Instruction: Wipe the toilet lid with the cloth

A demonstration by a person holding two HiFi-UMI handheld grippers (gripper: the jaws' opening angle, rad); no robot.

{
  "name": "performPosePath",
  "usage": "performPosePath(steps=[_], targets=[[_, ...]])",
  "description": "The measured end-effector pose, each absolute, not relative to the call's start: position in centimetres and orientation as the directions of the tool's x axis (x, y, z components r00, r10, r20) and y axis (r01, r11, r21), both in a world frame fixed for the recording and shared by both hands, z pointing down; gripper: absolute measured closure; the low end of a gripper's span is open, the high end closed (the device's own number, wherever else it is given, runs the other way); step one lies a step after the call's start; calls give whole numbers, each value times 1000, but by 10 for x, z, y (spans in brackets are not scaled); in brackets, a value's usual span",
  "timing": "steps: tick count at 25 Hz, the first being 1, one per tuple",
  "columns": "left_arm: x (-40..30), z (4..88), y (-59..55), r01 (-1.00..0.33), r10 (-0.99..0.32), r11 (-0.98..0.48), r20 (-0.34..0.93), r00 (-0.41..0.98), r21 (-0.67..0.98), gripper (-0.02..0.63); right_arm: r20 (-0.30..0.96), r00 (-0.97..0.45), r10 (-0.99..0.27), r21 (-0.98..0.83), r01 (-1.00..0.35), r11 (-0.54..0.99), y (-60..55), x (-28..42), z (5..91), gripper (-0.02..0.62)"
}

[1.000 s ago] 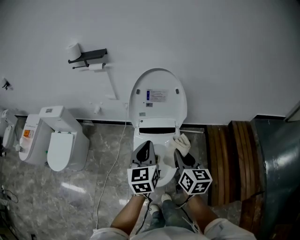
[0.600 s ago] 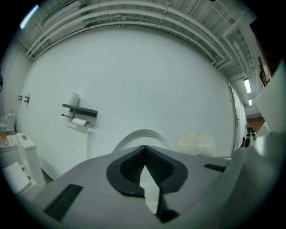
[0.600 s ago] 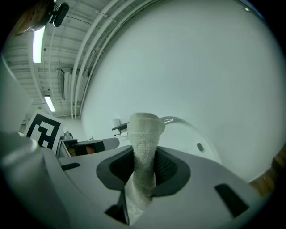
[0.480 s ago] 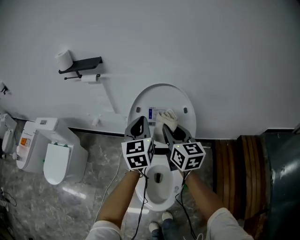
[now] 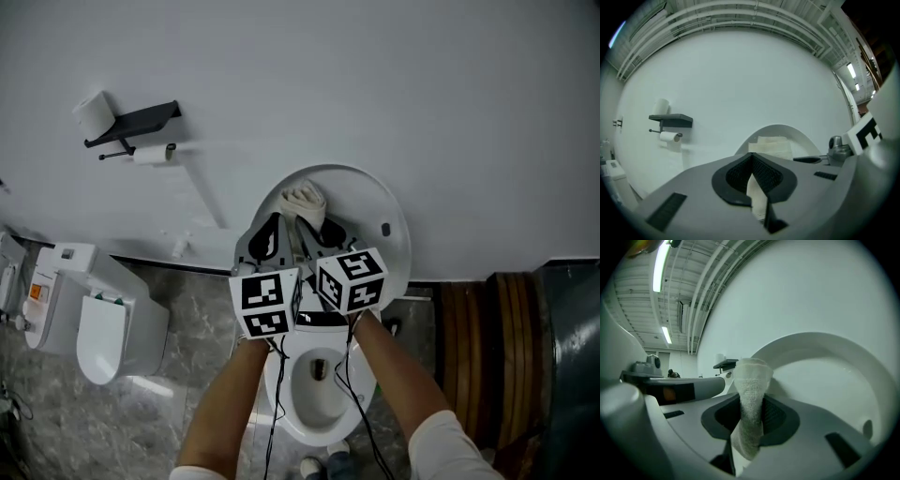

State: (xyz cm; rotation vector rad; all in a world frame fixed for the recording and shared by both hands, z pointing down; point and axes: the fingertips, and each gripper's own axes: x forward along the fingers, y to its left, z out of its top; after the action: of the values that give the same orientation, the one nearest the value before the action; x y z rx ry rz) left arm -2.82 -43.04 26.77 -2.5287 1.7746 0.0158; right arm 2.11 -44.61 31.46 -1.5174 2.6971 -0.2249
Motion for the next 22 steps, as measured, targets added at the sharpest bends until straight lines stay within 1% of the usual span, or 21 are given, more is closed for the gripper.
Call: performPosePath(steps=[4, 6, 8, 11, 13, 16, 19, 22], targets=[[-43, 283, -432, -955, -955, -296, -5, 296, -27, 594, 26, -568, -822, -133, -817, 561, -468, -2, 318, 508], [-46, 288, -436, -957, -957, -290, 14, 290, -23, 594, 29, -544, -838, -126, -834, 537, -478, -3, 319, 508], [-45, 289, -439, -956, -956, -292, 19, 292, -22, 594, 24, -470, -882, -119, -878, 464, -485, 12, 318, 508], [-31, 286, -444, -950, -951, -310, 19, 310, -26, 595, -12, -330, -944, -111, -938, 330, -485, 53, 310, 508], [-19, 285, -446, -946, -946, -323, 21, 322, -22, 595, -29, -234, -972, -104, -966, 236, -479, 85, 307, 508], [4, 287, -445, -939, -939, -343, 13, 344, 21, 594, -19, -94, -995, -102, -990, 96, -468, 135, 312, 508], [28, 292, -444, -928, -929, -369, 25, 370, 48, 594, 21, -30, -999, -66, -997, 29, -463, 166, 324, 508], [38, 299, -442, -925, -926, -374, 36, 377, 63, 594, 32, -20, -999, -43, -999, 18, -458, 172, 329, 508]])
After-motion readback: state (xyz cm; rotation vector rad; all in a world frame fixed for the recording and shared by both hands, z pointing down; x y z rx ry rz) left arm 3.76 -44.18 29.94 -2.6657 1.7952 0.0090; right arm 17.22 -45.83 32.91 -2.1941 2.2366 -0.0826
